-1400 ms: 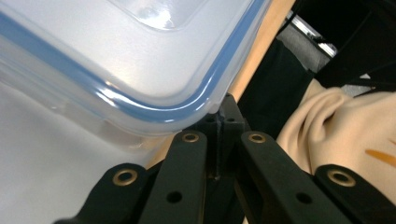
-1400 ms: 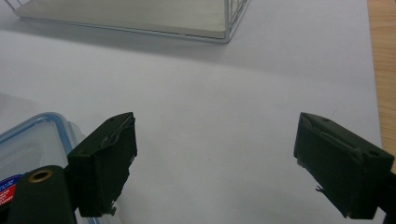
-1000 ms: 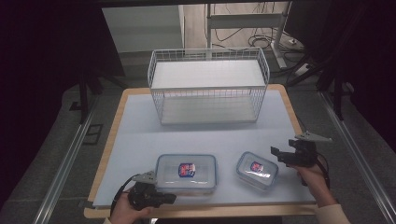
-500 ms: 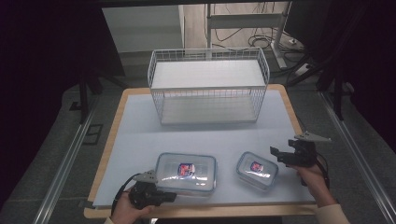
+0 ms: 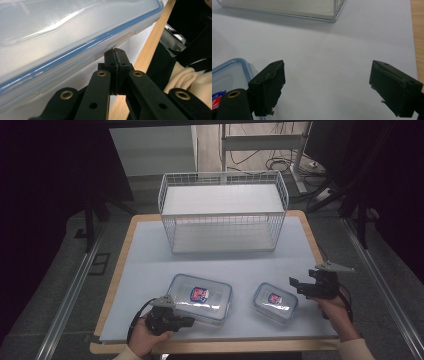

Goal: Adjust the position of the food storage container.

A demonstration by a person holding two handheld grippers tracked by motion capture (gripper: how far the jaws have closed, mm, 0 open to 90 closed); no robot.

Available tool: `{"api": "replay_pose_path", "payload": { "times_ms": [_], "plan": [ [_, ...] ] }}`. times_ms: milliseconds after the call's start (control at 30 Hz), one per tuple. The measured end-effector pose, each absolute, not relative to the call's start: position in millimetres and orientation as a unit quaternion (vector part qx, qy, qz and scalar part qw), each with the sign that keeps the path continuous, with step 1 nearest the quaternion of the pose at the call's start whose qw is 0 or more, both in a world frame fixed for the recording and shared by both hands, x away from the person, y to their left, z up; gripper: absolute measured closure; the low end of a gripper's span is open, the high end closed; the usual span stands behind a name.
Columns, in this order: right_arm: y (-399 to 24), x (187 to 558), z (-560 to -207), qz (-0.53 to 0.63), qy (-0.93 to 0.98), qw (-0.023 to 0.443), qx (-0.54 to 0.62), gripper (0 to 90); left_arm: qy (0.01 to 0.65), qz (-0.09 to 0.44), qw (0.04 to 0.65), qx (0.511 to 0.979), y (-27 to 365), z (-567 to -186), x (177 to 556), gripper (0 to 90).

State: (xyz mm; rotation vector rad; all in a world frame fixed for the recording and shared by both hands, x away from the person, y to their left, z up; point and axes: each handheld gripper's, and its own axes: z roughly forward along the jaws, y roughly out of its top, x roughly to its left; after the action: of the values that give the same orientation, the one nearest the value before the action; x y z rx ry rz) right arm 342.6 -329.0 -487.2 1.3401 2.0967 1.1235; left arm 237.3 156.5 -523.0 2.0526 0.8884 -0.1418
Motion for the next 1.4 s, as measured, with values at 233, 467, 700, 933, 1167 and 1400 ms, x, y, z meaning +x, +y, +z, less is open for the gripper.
{"api": "replay_pose_path", "payload": {
  "times_ms": [233, 467, 700, 933, 1167, 1400],
  "plan": [
    [-329, 343, -488, 0.401, 0.753, 0.205, 0.479, 13.0, 0.362, -0.047, 0.436, 0.823, 153, -522, 248, 90.0],
    [-328, 343, -488, 0.401, 0.754, 0.204, 0.479, 13.1, 0.368, -0.036, 0.435, 0.821, 151, -522, 257, 90.0],
    [-329, 343, -488, 0.401, 0.754, 0.204, 0.479, 13.0, 0.373, -0.03, 0.435, 0.819, 146, -521, 268, 90.0],
    [-330, 343, -489, 0.4, 0.754, 0.205, 0.48, 13.0, 0.375, -0.031, 0.437, 0.817, 139, -522, 280, 90.0],
    [-330, 343, -489, 0.399, 0.754, 0.204, 0.48, 13.0, 0.375, -0.027, 0.437, 0.817, 136, -521, 285, 90.0],
    [-331, 343, -488, 0.4, 0.753, 0.205, 0.48, 13.0, 0.357, -0.023, 0.435, 0.827, 123, -516, 272, 90.0]
  ]
}}
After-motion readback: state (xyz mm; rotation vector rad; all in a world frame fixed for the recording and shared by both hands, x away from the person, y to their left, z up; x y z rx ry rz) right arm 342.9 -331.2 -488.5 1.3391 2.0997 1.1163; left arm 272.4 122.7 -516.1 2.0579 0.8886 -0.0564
